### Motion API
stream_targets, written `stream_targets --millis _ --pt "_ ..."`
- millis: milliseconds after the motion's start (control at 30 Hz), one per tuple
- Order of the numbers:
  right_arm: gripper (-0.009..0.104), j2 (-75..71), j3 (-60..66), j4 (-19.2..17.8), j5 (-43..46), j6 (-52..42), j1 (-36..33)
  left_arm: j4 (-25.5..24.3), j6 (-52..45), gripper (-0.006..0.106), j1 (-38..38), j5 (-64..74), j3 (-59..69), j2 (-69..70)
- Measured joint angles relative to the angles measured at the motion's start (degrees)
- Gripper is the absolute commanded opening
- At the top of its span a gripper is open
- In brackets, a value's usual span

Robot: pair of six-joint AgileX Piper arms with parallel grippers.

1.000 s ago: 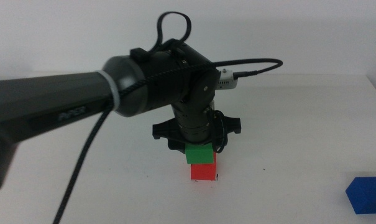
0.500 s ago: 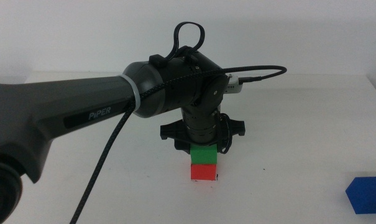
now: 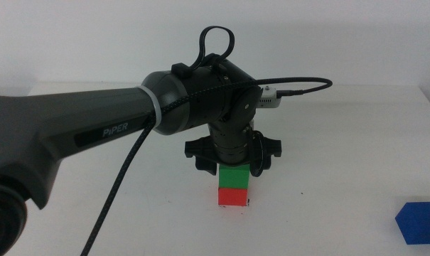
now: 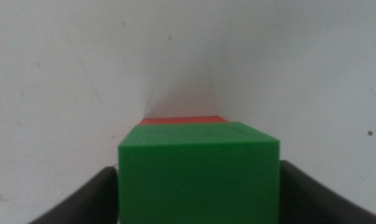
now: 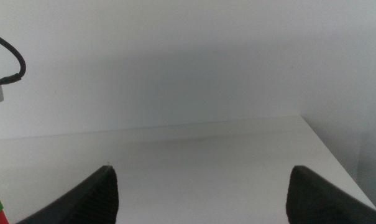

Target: Stack red cubes first, then green, then blue cubes in a specific spot.

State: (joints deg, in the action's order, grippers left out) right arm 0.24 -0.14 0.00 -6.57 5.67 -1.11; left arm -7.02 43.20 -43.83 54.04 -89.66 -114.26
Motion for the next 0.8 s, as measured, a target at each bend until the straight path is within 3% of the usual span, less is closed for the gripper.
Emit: stream_targets --millis 67,233,500,800 --pt "0.092 0.0 0.0 0.0 0.0 0.0 0.0 0.0 -0.1 0.093 0.0 -0.1 0.0 0.0" --pt "0.092 0.0 0.0 0.0 0.0 0.0 0.0 0.2 -4.6 0.094 0.0 2.8 0.0 3.5" --pt "0.092 0.0 0.0 0.0 0.0 0.0 0.0 -0.5 -25.6 0.094 0.3 9.7 0.7 35.0" --pt "0.092 0.0 0.0 0.0 0.0 0.1 0.0 9.6 -32.3 0.094 0.3 7.4 18.5 68.4"
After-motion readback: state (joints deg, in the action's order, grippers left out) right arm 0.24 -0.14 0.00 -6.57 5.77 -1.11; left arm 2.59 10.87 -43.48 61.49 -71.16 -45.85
